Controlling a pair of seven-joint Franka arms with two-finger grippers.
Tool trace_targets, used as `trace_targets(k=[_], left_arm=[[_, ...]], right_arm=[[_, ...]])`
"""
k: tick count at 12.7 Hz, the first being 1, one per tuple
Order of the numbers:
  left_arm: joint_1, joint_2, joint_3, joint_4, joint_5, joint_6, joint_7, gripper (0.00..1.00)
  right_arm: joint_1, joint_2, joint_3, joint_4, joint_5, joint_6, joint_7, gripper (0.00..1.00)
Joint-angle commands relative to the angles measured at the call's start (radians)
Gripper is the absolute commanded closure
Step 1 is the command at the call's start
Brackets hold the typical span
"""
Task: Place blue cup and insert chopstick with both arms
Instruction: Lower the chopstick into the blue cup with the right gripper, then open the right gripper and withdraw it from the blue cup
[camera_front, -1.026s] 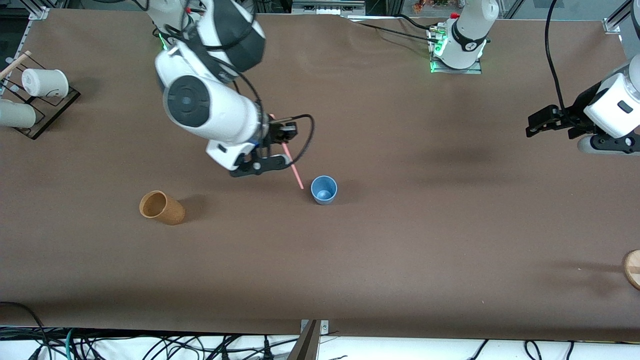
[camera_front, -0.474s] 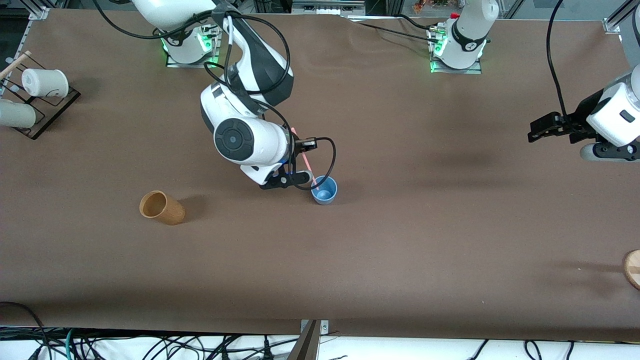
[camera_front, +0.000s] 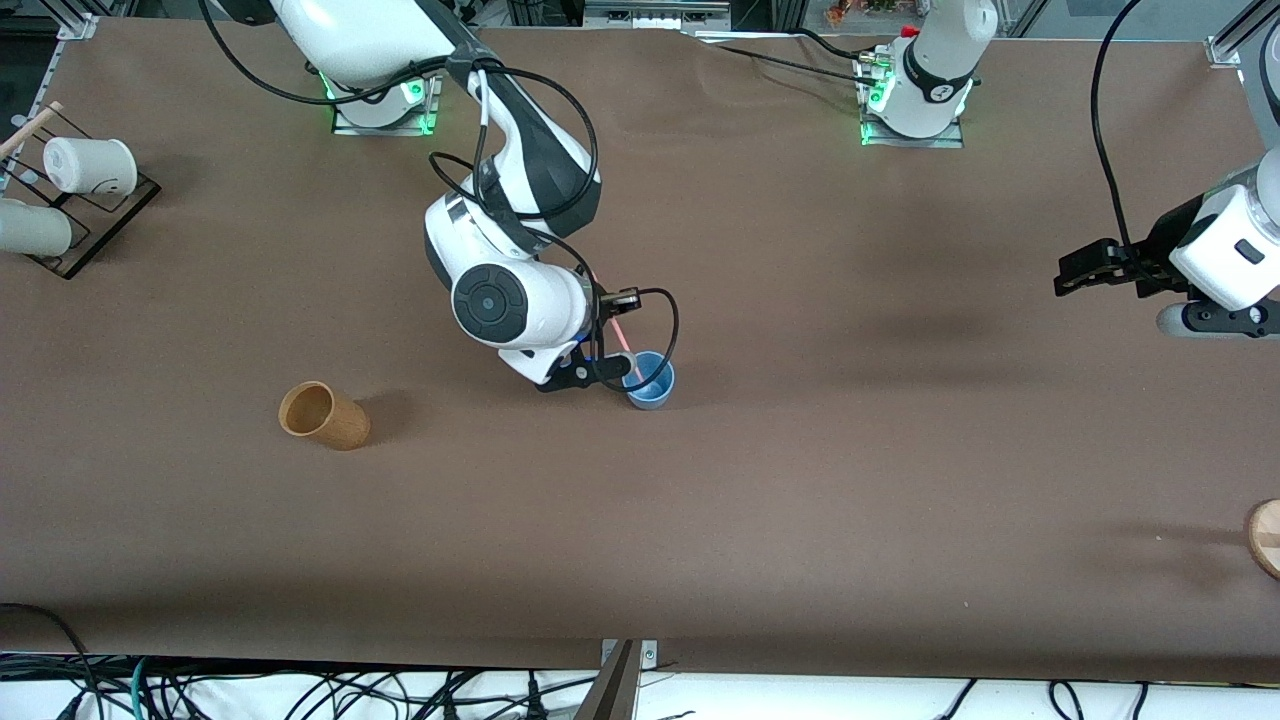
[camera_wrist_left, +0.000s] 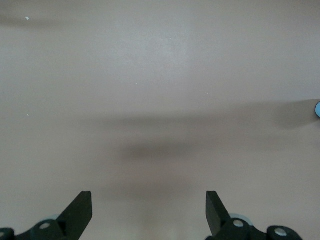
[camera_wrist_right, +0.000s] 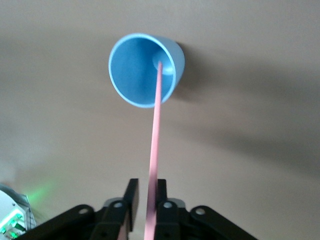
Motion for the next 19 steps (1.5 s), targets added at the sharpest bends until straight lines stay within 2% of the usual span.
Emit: trace_targets(k=[1, 4, 6, 10, 12, 14, 15, 16, 17, 18, 19], left_arm=[[0.003, 0.021, -0.003, 0.036, -0.018, -0.007, 0.003, 0.0], [0.003, 0.023, -0.003, 0.036, -0.016, -0.007, 0.003, 0.0], [0.0, 0.023, -0.003, 0.036, -0.018, -0.007, 0.003, 0.0], [-0.002, 0.023, -0.003, 0.036, -0.019, -0.007, 0.003, 0.0], [-0.002, 0.023, -0.003, 0.036, -0.019, -0.007, 0.003, 0.0], [-0.003, 0.024, -0.003, 0.037, -0.021, -0.007, 0.003, 0.0], [-0.006, 0.024, -0.004, 0.037, -0.019, -0.007, 0.003, 0.0], [-0.006, 0.024, -0.004, 0.037, -0.022, -0.007, 0.002, 0.0], [-0.008, 0.024, -0.004, 0.037, -0.021, -0.007, 0.0, 0.0], [-0.008, 0.024, -0.006, 0.037, -0.024, -0.007, -0.001, 0.0], [-0.008, 0.026, -0.006, 0.037, -0.024, -0.007, -0.001, 0.0]], right_arm=[[-0.001, 0.0, -0.003, 0.021, 0.001, 0.024, -0.121, 0.0], [-0.005, -0.043, -0.018, 0.023, -0.02, 0.017, -0.151, 0.0], [-0.008, -0.098, -0.078, 0.02, -0.074, -0.027, -0.145, 0.0], [-0.011, -0.194, -0.28, 0.02, -0.228, -0.209, -0.164, 0.0], [-0.017, -0.228, -0.415, 0.02, -0.224, -0.353, -0.218, 0.0], [-0.008, -0.273, -0.528, 0.009, -0.229, -0.397, -0.313, 0.0], [-0.026, -0.285, -0.55, 0.011, -0.235, -0.43, -0.321, 0.0], [-0.078, -0.334, -0.545, -0.046, -0.22, -0.373, -0.323, 0.0], [-0.113, -0.416, -0.525, -0.152, -0.227, -0.266, -0.324, 0.0], [-0.17, -0.517, -0.484, -0.254, -0.218, -0.143, -0.317, 0.0], [-0.264, -0.596, -0.39, -0.344, -0.229, -0.092, -0.332, 0.0]])
